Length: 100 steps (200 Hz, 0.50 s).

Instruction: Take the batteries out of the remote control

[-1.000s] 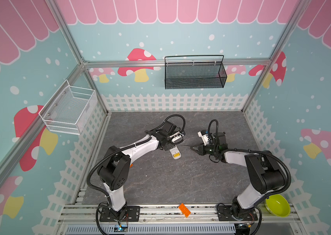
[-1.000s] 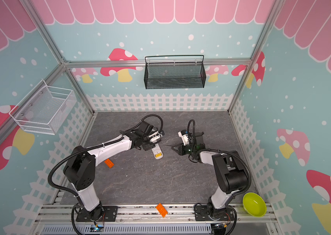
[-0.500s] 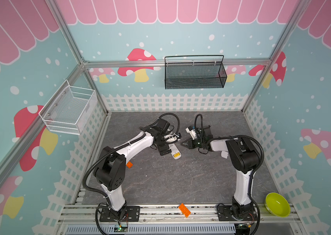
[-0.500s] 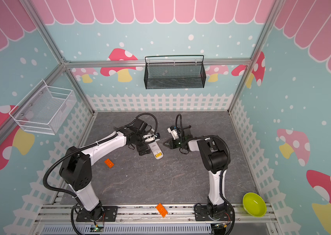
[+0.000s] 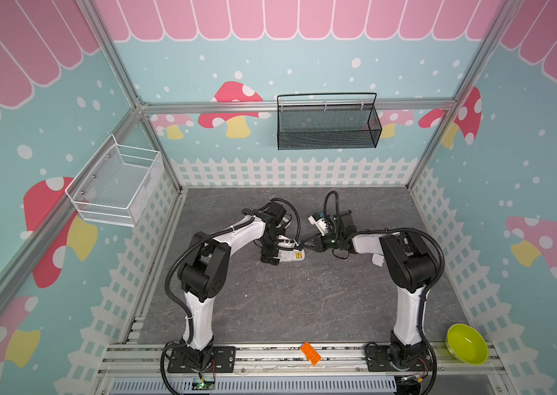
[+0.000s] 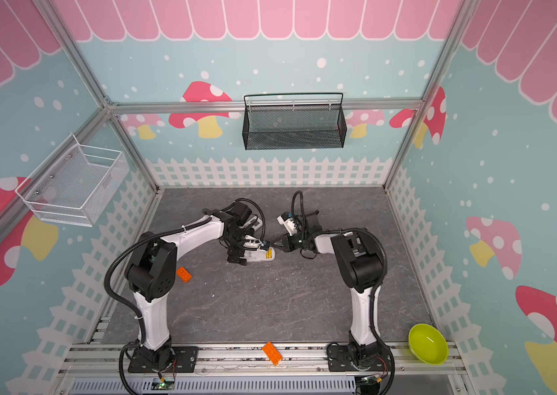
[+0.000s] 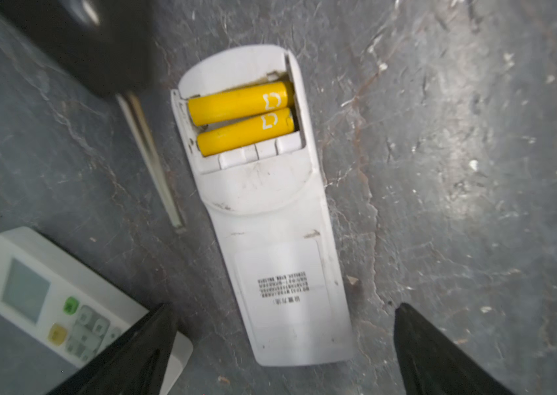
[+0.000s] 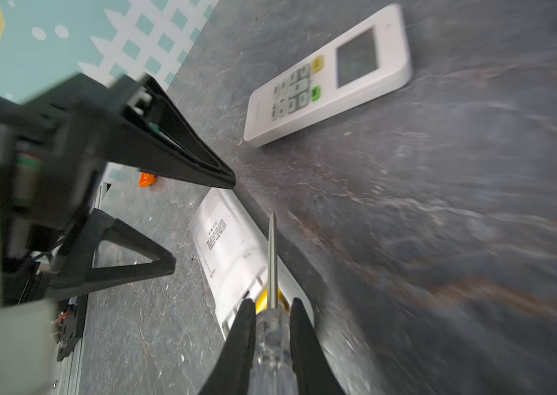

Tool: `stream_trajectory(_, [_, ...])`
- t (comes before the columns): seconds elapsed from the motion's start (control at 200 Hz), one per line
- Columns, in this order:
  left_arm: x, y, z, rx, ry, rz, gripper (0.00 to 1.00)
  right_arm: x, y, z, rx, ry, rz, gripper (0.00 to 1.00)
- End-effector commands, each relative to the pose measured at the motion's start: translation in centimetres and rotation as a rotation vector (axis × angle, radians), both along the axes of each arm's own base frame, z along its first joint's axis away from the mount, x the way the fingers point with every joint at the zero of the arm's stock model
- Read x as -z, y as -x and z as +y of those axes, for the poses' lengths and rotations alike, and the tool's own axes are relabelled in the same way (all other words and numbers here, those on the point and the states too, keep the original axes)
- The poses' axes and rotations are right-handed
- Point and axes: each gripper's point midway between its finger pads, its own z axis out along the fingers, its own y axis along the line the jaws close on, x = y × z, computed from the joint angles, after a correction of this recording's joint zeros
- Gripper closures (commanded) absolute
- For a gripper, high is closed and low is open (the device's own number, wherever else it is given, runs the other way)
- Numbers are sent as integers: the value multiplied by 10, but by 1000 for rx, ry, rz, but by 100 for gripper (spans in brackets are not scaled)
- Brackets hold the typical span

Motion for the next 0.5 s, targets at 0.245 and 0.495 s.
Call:
stream_trajectory(0.245, [33,10,14,-72,-87,51,2,-54,8,-63,173,19,-124,100])
stream_trajectory(0.495, [45,18,21,-78,-128,97,31,-66,19,-78,208,15,-145,100])
